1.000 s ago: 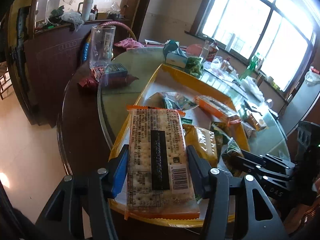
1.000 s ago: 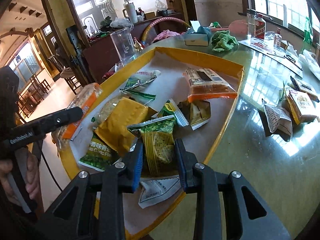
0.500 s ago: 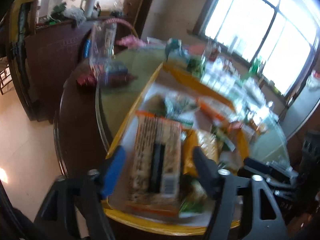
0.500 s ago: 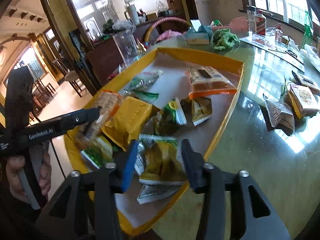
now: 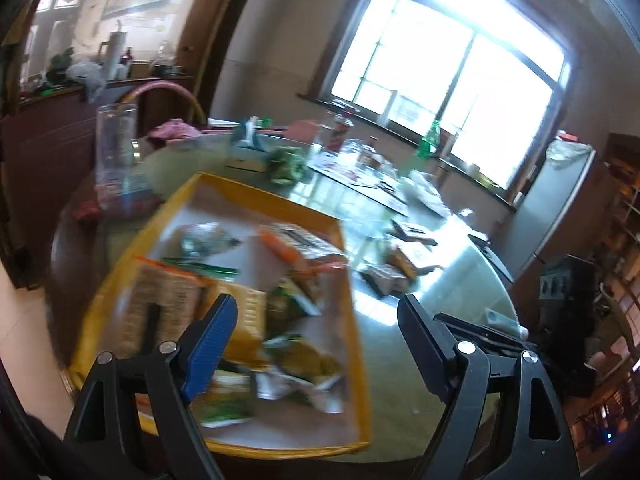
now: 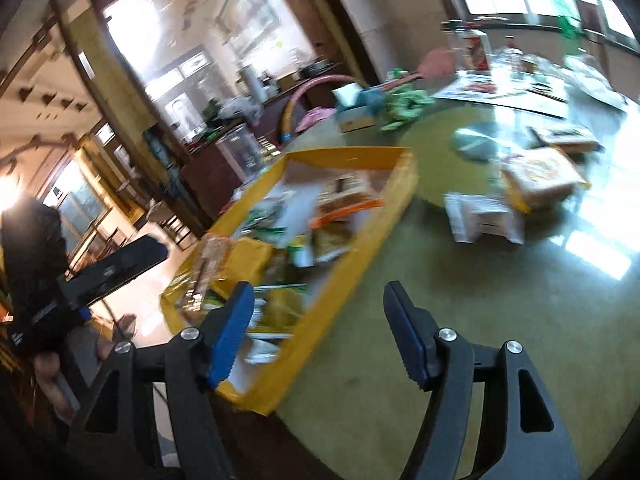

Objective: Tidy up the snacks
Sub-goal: 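Grasp the yellow-labelled square cracker pack with the right gripper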

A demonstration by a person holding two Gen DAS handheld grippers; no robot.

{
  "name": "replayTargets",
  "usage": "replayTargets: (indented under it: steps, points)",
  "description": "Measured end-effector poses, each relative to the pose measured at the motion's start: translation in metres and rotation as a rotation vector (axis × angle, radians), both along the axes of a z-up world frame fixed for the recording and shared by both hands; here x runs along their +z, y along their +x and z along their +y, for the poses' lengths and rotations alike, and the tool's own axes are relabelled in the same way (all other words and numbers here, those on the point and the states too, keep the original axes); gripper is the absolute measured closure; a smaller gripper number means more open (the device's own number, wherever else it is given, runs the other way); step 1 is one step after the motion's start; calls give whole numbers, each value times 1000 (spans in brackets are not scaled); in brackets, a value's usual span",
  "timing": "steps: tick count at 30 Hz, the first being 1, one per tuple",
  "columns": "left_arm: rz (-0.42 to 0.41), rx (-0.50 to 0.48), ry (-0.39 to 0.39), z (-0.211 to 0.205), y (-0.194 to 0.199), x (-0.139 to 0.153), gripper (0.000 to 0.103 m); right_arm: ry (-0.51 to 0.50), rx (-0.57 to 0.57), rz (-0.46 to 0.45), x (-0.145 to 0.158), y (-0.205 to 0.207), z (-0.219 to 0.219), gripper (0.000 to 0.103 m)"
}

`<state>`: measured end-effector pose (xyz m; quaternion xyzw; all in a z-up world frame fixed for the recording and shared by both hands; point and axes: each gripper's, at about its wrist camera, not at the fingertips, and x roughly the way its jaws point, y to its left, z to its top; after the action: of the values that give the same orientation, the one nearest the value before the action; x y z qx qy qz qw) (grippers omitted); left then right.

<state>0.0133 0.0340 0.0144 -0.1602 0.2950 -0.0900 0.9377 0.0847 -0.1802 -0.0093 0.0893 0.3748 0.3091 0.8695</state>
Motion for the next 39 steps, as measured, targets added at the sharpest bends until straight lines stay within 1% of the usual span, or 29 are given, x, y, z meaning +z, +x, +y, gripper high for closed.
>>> replayTargets:
  steps: [2, 5, 7, 11, 15, 17, 21, 24, 29, 31, 34, 38, 39]
  points:
    - [6, -44, 6, -15, 5, 0, 21, 0, -46, 13, -2, 4, -21, 35]
    - [10, -74, 19, -29, 8, -2, 21, 10, -118, 51, -5, 13, -52, 35]
    - [15, -103, 19, -38, 8, -3, 21, 9, -160, 70, -7, 18, -68, 35]
    - [31, -141, 19, -51, 7, -8, 21, 42, -235, 130, -13, 35, -94, 35]
    - [44, -165, 24, -58, 5, -12, 21, 45, -280, 155, -11, 58, -102, 31]
    - [43, -159, 32, -58, 4, -13, 21, 49, -309, 174, -12, 73, -103, 31]
    - [44, -143, 19, -47, 3, -13, 21, 52, -395, 245, -16, 111, -102, 29]
    - [49, -128, 0, -36, 3, -15, 21, -1, -443, 282, -18, 142, -95, 29]
    - [50, -100, -34, -16, 4, -16, 21, -31, -549, 343, -22, 186, -94, 28]
    - [53, -95, -49, -9, 4, -17, 21, -53, -576, 340, -19, 200, -91, 28]
    - [53, -84, -55, -3, 5, -19, 21, -137, -578, 314, -15, 215, -77, 28]
    - [59, -83, -60, -1, 5, -20, 21, -295, -565, 274, -22, 222, -54, 27]
    - [60, -84, -59, -1, 4, -20, 21, -317, -562, 264, -24, 224, -51, 27]
